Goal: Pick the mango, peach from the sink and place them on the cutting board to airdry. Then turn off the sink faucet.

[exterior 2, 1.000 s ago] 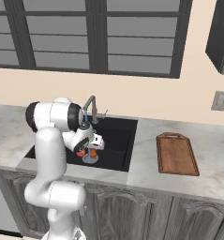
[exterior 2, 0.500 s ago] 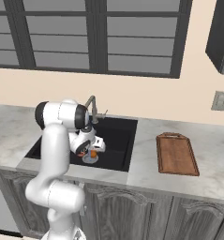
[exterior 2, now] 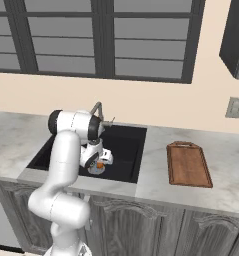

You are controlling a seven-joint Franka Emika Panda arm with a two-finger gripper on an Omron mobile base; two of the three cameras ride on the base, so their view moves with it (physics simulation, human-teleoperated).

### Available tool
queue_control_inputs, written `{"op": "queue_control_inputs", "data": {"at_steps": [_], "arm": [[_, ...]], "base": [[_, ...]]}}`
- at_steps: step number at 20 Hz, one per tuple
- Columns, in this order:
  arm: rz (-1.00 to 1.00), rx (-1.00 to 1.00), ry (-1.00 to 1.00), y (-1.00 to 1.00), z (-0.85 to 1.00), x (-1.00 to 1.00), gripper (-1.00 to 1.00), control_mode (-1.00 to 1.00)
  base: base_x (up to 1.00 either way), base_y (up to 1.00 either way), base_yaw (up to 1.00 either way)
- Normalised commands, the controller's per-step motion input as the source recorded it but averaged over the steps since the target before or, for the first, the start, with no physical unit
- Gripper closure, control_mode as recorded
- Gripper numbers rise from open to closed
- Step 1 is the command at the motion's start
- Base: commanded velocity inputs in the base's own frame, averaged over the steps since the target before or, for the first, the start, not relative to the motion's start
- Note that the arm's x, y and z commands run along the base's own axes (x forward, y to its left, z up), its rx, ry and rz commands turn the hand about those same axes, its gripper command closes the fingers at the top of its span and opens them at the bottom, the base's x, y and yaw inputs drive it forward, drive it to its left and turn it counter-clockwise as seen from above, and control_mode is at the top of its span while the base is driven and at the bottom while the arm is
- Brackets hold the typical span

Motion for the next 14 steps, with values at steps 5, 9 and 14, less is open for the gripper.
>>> {"op": "queue_control_inputs", "data": {"at_steps": [5, 9, 14], "arm": [[0.0, 0.0, 0.0, 0.13, -0.23, 0.28, -1.0, -1.0], [0.0, 0.0, 0.0, 0.19, -0.23, 0.29, -1.0, -1.0], [0.0, 0.0, 0.0, 0.16, -0.16, 0.23, 1.0, -1.0]], "base": [[0.0, 0.0, 0.0], [0.0, 0.0, 0.0], [0.0, 0.0, 0.0]]}}
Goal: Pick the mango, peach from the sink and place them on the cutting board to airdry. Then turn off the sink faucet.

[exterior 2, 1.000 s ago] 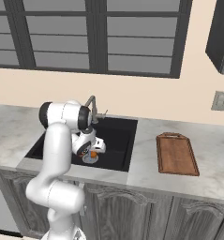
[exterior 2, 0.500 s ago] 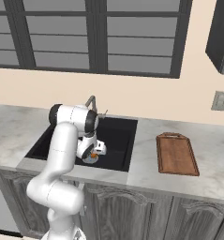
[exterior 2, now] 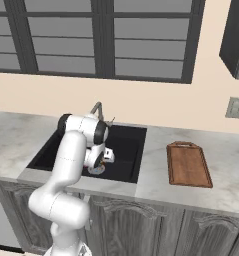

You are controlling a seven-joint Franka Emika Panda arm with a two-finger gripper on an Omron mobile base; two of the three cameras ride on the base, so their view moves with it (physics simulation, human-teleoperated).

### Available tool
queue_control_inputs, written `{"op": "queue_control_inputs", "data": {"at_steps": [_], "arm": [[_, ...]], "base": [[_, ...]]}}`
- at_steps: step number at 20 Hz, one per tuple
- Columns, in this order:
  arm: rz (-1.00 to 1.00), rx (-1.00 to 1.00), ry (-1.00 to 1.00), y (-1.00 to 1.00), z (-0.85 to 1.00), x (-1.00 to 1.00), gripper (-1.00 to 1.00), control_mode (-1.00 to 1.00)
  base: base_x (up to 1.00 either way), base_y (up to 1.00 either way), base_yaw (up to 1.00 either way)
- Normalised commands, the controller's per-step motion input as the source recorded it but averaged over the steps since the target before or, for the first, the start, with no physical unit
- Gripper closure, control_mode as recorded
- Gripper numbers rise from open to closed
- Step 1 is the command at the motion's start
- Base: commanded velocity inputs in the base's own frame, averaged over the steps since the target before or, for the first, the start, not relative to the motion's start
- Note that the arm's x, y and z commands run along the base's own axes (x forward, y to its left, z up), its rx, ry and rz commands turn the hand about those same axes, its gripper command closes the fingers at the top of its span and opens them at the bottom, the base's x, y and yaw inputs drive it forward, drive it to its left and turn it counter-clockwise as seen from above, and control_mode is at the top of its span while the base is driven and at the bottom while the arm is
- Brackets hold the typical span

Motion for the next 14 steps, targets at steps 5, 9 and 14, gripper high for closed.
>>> {"op": "queue_control_inputs", "data": {"at_steps": [5, 9, 14], "arm": [[-0.01, 0.0, 0.07, -0.03, 0.0, -0.05, 1.0, -1.0], [-0.01, 0.01, 0.09, -0.09, 0.32, -0.22, 1.0, -1.0], [0.0, 0.07, 0.02, -0.18, 0.63, -0.28, 1.0, -1.0]], "base": [[0.0, 0.0, 0.0], [0.0, 0.0, 0.0], [0.0, 0.0, 0.0]]}}
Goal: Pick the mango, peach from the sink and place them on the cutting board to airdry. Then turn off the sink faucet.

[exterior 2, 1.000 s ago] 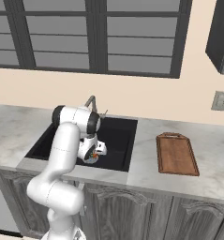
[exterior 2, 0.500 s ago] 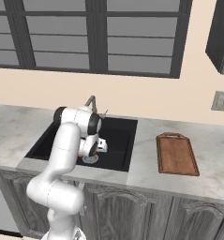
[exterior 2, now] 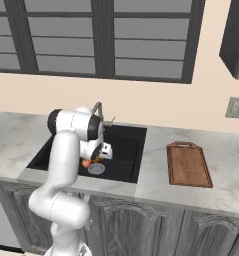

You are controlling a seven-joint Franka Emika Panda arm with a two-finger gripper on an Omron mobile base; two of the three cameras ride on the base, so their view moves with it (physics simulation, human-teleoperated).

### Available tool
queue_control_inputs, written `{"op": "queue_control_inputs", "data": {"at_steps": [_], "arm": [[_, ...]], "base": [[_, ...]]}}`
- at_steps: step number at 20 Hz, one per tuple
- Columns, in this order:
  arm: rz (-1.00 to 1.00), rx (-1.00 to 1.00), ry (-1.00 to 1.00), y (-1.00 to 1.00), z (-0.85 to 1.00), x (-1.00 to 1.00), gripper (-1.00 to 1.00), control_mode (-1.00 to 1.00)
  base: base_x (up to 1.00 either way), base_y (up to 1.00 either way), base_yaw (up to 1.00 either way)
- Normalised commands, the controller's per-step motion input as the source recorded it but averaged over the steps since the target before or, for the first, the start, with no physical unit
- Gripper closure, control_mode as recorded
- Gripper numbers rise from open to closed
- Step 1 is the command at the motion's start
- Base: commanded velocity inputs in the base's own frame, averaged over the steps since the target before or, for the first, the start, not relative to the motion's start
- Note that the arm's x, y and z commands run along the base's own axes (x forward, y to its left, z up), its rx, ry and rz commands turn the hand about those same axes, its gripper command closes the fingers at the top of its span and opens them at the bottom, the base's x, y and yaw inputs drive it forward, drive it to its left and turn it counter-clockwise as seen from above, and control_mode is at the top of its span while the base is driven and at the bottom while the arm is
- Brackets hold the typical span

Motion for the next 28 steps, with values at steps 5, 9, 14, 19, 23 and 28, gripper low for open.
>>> {"op": "queue_control_inputs", "data": {"at_steps": [5, 9, 14, 19, 23, 28], "arm": [[0.0, 0.08, 0.0, -0.28, 0.67, -0.28, 1.0, -1.0], [0.0, 0.08, 0.02, -0.33, 0.67, -0.31, 1.0, -1.0], [0.0, 0.02, 0.09, -0.37, 0.64, -0.37, 1.0, -1.0], [0.0, 0.0, 0.1, -0.27, 0.83, -0.37, 1.0, -1.0], [0.0, 0.0, 0.08, -0.25, 1.0, -0.31, 1.0, -1.0], [0.0, 0.0, 0.06, -0.38, 0.92, -0.53, 1.0, -1.0]], "base": [[0.0, 0.0, 0.0], [0.0, 0.0, 0.0], [0.0, 0.0, 0.0], [0.0, 0.0, 0.0], [0.0, 0.0, 0.0], [0.0, 0.0, 0.0]]}}
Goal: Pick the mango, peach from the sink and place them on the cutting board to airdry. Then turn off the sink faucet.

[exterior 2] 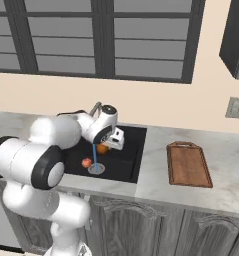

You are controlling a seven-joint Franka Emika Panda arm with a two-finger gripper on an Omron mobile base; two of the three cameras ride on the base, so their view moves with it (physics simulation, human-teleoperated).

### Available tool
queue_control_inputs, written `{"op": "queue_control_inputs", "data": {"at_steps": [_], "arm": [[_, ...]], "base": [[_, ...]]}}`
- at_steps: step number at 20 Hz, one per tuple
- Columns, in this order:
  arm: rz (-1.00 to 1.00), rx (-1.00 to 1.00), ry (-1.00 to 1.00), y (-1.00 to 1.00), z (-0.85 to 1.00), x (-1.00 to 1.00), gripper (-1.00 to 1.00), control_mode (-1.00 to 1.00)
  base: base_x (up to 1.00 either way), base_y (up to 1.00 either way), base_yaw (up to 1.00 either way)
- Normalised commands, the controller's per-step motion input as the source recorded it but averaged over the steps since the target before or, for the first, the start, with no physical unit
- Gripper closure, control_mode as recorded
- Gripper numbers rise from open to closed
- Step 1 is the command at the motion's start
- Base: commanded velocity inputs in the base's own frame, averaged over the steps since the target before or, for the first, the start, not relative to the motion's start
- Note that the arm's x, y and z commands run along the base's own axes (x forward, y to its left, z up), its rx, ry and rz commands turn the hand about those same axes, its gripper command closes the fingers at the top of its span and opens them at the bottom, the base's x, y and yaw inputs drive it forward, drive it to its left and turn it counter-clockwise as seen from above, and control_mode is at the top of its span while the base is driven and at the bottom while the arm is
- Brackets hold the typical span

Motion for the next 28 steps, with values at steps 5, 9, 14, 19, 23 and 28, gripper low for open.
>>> {"op": "queue_control_inputs", "data": {"at_steps": [5, 9, 14, 19, 23, 28], "arm": [[0.0, 0.0, 0.04, -0.36, 0.94, -0.6, 1.0, -1.0], [0.0, 0.0, 0.02, -0.38, 0.86, -0.66, 1.0, -1.0], [0.0, 0.0, 0.0, -0.39, 0.73, -0.87, 1.0, -1.0], [0.0, 0.0, -0.02, -0.37, 0.52, -1.0, 1.0, -1.0], [-0.01, 0.0, -0.08, -0.12, 0.06, -0.79, 1.0, -1.0], [-0.05, -0.04, -0.05, -0.26, 0.0, -0.25, 1.0, -1.0]], "base": [[0.0, 0.0, 0.0], [0.0, 0.0, 0.0], [0.0, 0.0, 0.0], [0.0, 0.0, 0.0], [0.0, 0.0, 0.0], [0.0, 0.0, 0.0]]}}
